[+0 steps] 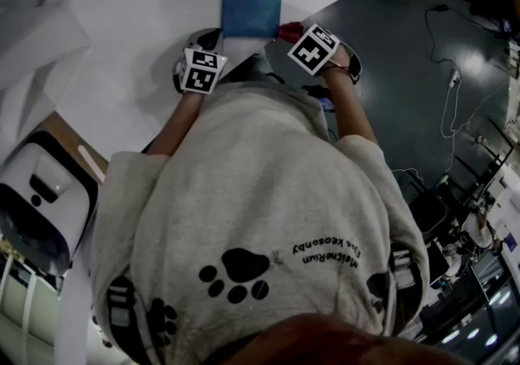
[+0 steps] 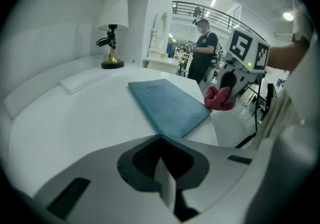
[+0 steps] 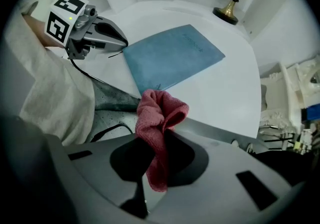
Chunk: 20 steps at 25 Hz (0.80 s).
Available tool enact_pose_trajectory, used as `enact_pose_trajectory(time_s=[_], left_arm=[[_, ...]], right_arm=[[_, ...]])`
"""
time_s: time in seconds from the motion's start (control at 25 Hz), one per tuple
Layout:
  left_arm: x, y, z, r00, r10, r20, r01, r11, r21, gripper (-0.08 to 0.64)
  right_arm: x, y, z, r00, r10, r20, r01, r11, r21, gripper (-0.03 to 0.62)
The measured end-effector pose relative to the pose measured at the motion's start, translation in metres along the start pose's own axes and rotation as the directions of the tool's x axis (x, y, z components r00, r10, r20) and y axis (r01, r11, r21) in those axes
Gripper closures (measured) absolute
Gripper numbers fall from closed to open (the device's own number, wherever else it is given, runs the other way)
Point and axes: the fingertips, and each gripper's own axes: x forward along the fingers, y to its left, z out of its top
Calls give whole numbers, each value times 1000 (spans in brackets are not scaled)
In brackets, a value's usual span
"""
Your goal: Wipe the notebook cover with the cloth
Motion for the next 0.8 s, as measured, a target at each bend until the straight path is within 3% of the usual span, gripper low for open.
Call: enact_pose_trajectory(time_s=[0.2,0.32,0.44,0.56,0.68,0.8], left_arm=[[2,0,0,1000,0,0,0,1000,1,548],[2,2,1,1000,8,14,-8,1000,-18,548],[-7,5,13,997,37,73,-35,999,-29,548],[-25,11,40,979,79,188,-76,997,-23,548],[-51,18,76,936,116,331,-111,993,-34,548],[-84,19,115,876,137,463,-140,990,-28,548]], right_arm=[[-8,-20,-15,995,-76,58,66,984,163,531],[-30,-29,4,959,-162,235,81,944,319,531],[-69,-41,32,854,-323,408,139,897,420,531],[-111,-46,53,719,-466,516,188,845,501,531],[-149,-43,71,571,-559,602,160,794,586,531],[-185,-38,82,427,-634,645,129,749,650,531]])
